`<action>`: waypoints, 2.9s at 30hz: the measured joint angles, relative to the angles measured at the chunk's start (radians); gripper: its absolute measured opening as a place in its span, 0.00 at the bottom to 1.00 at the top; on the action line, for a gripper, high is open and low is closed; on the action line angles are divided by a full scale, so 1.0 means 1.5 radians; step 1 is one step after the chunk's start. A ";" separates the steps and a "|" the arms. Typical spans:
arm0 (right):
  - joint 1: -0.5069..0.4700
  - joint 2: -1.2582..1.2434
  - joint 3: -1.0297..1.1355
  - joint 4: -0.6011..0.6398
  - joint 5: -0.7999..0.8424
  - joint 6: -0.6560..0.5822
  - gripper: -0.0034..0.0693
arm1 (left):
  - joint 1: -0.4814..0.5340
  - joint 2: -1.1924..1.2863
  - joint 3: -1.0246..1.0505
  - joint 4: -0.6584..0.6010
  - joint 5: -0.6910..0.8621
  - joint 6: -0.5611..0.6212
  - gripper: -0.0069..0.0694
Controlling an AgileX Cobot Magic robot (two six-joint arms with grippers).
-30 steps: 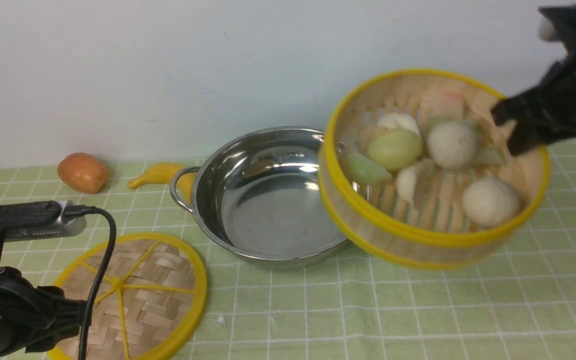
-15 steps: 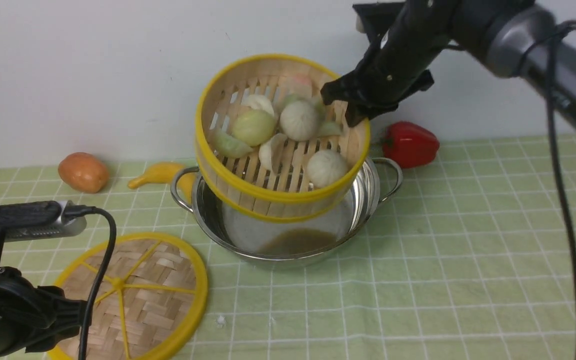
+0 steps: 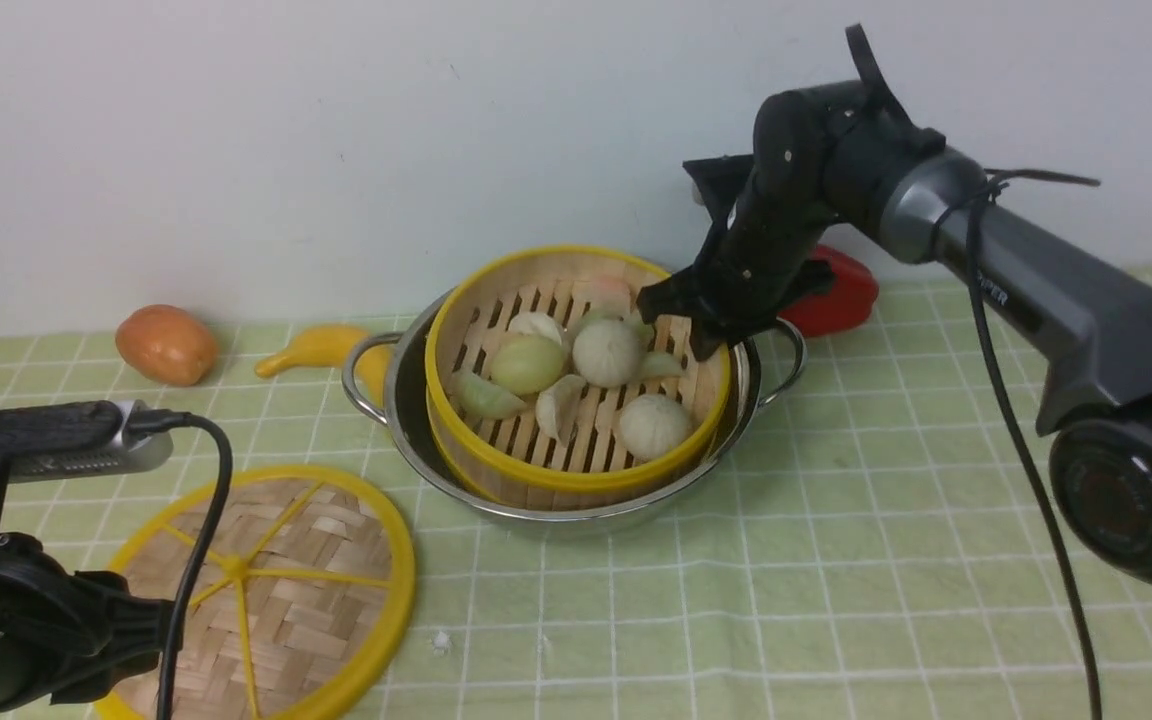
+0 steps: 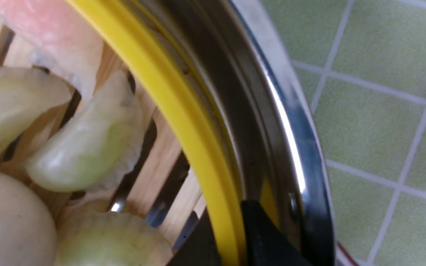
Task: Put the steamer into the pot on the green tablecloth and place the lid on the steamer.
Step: 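Place the bamboo steamer basket of food into the steel pot with the right gripper, then grasp the bamboo steamer lid lying on the table by its centre knob, then place the yellow bamboo steamer lid onto the steamer in the pot with the left gripper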
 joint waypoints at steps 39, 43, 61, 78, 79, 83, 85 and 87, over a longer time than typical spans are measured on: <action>-0.051 -0.517 0.155 -0.033 -0.018 -0.070 0.63 | 0.000 0.379 -0.199 -0.004 -0.068 -0.001 0.41; -0.051 -0.656 0.255 -0.040 -0.017 -0.094 0.63 | 0.000 0.427 -0.228 -0.007 -0.070 -0.001 0.41; -0.051 -0.951 0.488 -0.245 -0.015 -0.064 0.63 | 0.000 0.451 -0.290 0.020 0.029 -0.033 0.24; -0.051 -1.078 0.573 -0.351 -0.014 -0.030 0.63 | -0.133 0.394 -0.674 0.134 0.250 -0.116 0.24; -0.051 -1.082 0.573 -0.351 -0.014 -0.029 0.63 | -0.173 0.420 -0.701 0.129 0.250 -0.119 0.24; -0.051 -1.082 0.573 -0.351 -0.014 -0.028 0.63 | -0.264 0.517 -0.789 0.124 0.249 -0.128 0.24; -0.051 -1.082 0.573 -0.351 -0.014 -0.028 0.63 | -0.288 0.546 -0.818 0.124 0.248 -0.129 0.24; -0.051 -1.082 0.573 -0.351 -0.014 -0.028 0.63 | -0.329 0.625 -0.879 0.129 0.247 -0.131 0.24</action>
